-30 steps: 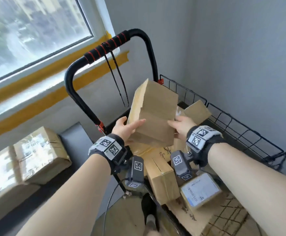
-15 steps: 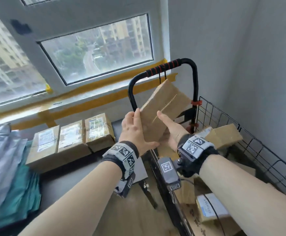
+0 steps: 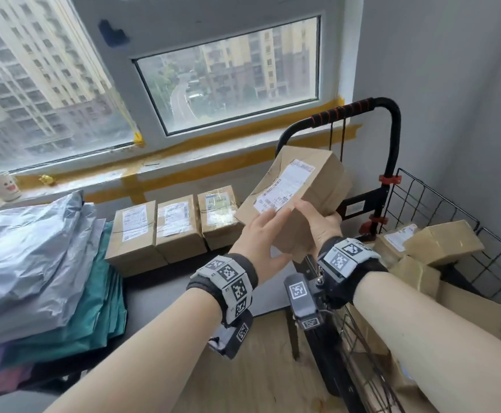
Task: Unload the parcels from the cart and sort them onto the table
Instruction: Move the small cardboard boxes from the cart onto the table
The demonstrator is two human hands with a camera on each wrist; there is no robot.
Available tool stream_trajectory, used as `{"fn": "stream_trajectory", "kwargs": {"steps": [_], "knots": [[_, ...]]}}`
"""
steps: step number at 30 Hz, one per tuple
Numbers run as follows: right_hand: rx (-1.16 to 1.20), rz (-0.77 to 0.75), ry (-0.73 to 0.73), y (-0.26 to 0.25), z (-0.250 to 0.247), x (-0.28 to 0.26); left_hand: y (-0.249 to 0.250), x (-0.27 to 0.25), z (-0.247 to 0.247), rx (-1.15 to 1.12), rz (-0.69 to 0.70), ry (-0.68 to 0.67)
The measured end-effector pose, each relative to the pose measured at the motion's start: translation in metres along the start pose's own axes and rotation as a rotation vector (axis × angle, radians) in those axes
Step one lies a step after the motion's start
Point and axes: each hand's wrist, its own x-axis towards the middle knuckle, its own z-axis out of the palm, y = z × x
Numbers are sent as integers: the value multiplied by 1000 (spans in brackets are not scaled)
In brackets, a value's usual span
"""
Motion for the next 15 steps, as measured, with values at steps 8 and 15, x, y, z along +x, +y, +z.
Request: {"fn": "stream_trajectory", "kwargs": {"steps": [8,15], "knots": [[18,14,55,20,42,9,-64,-14,-18,-102,-239,174],[238,47,-155,28,91,-24,-120,-8,-38,-1180,-868,-86]]}}
